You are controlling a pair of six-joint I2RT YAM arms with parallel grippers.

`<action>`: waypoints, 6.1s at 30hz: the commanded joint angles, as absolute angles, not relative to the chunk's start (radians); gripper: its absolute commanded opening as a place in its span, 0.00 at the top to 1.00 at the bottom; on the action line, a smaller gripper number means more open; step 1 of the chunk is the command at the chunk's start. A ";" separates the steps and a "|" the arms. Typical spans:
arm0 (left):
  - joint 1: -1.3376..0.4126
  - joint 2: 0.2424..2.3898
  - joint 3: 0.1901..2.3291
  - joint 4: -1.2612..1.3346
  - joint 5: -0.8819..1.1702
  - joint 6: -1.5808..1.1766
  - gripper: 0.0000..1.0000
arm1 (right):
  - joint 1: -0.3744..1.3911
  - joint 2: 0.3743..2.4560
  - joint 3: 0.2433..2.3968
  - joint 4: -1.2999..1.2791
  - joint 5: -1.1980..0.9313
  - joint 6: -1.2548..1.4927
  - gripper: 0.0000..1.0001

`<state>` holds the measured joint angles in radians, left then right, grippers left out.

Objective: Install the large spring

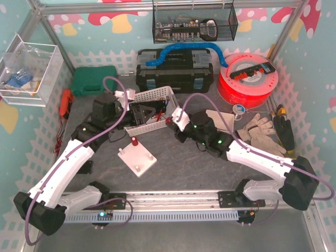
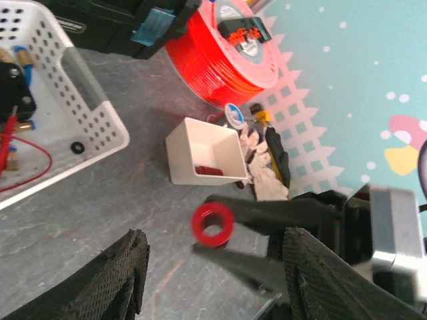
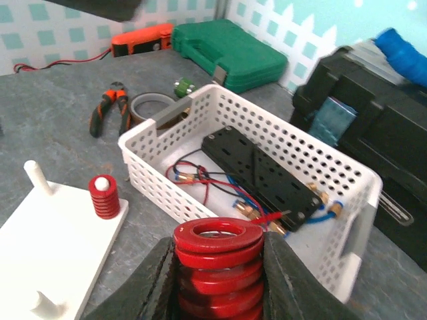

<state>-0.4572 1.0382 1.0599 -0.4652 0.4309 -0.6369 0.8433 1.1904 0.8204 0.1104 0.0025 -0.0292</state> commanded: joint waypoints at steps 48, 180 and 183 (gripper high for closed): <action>-0.434 1.218 1.027 -0.482 0.840 -0.585 0.62 | 1.013 1.367 0.960 0.284 0.047 -0.303 1.00; -0.336 1.241 0.880 -1.003 -0.083 -0.915 0.67 | 0.888 1.220 0.873 -0.144 0.588 0.317 0.01; -0.334 1.252 0.860 -0.975 -0.087 -0.911 0.67 | 0.861 1.191 0.859 -0.143 0.596 0.324 0.01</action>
<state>-0.3443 1.2392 0.8867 -1.0203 -0.0818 -0.8951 0.8883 1.2419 0.8635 -0.1215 0.5621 0.2737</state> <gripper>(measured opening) 0.329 0.987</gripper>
